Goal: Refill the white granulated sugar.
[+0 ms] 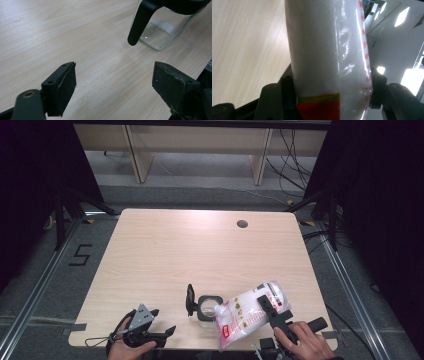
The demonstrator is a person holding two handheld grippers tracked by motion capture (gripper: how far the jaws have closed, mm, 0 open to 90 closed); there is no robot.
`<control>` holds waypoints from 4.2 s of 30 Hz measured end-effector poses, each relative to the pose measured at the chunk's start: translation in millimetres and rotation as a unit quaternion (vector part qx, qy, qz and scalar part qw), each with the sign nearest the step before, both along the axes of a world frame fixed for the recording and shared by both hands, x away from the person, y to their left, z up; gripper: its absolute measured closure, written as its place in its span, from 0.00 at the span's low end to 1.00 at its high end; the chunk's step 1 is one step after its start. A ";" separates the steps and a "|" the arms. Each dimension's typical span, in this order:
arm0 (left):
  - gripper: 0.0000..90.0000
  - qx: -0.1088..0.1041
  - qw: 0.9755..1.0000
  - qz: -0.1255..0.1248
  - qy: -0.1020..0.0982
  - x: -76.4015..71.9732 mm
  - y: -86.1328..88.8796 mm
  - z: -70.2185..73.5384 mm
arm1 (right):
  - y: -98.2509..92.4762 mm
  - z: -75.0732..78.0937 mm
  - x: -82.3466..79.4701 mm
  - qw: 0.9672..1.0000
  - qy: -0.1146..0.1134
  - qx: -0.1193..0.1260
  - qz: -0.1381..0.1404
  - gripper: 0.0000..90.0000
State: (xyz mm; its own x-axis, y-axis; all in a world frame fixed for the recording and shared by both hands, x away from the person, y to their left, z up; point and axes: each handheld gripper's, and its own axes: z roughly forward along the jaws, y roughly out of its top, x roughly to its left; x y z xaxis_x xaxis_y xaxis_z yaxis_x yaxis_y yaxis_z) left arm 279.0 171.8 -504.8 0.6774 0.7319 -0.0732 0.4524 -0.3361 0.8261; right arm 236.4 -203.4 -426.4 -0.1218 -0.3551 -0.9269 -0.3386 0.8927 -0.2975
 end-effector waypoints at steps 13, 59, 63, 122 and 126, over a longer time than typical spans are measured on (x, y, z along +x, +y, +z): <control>0.21 -0.008 1.000 0.003 0.000 -0.4 -1.1 -0.2 | 0.3 0.5 -2.7 1.000 -0.002 0.000 -0.007 0.48; 0.21 0.003 1.000 0.000 0.000 0.6 0.6 0.2 | -1.1 2.7 -2.6 1.000 0.007 0.002 -0.002 0.48; 0.21 -0.001 1.000 0.001 0.000 -0.1 -0.1 0.1 | -1.5 2.3 -2.3 1.000 0.010 0.003 -0.003 0.48; 0.21 -0.006 1.000 0.004 -0.002 0.2 -0.4 0.0 | -1.1 8.2 -2.9 0.996 0.083 0.043 -0.010 0.49; 0.21 0.002 1.000 0.000 -0.002 0.8 1.0 0.4 | -0.3 9.7 -3.2 0.996 0.078 0.040 -0.009 0.49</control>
